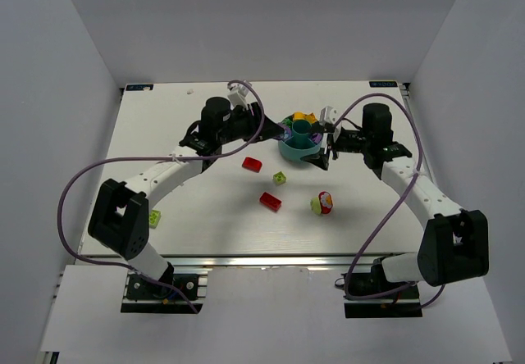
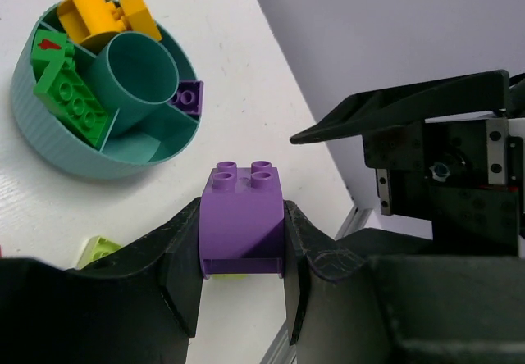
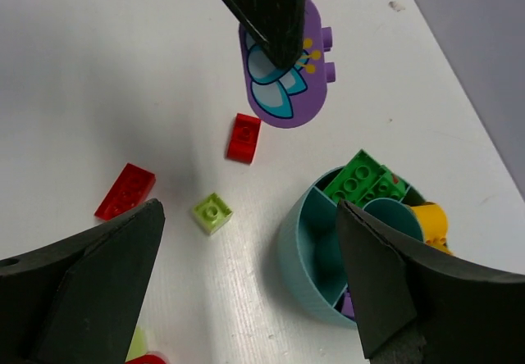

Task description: Sort the legos into containers by color

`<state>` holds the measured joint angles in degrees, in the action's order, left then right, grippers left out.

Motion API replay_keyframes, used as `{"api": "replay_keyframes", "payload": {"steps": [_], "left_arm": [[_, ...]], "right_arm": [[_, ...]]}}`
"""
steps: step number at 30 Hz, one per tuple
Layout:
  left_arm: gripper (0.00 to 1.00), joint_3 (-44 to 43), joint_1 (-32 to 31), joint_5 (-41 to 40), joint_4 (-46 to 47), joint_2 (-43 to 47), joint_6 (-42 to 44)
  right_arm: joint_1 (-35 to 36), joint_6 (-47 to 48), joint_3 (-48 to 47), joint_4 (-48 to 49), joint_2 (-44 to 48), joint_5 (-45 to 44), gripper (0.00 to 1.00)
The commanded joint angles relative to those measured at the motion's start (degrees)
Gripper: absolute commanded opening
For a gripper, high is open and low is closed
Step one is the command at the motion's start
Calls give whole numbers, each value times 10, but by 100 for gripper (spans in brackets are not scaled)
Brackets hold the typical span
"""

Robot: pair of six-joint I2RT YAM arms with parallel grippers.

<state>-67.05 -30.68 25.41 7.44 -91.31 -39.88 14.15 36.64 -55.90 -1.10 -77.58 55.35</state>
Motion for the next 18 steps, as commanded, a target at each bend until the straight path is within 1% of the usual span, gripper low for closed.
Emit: {"api": "replay_keyframes", "payload": {"steps": [1, 3, 4, 6, 10, 14, 18], "left_arm": [[0, -11, 2, 38, 48, 14, -34], [0, -6, 6, 47, 55, 10, -46], [0, -5, 8, 57, 58, 8, -56], [0, -5, 10, 63, 69, 1, -77], [0, 2, 11, 72, 93, 0, -91], [0, 8, 11, 83, 104, -1, -96], [0, 21, 13, 94, 143, 0, -124]], "right_arm": [[3, -31, -15, 73, 1, -14, 89], [6, -52, -21, 86, 0, -18, 89], [10, -69, -18, 98, 2, -36, 89], [20, -79, 3, 143, 9, -49, 89], [39, -105, 8, 181, 11, -80, 89], [49, -124, -1, 197, 9, -73, 89], [58, -124, -2, 207, 15, -61, 89]]}}
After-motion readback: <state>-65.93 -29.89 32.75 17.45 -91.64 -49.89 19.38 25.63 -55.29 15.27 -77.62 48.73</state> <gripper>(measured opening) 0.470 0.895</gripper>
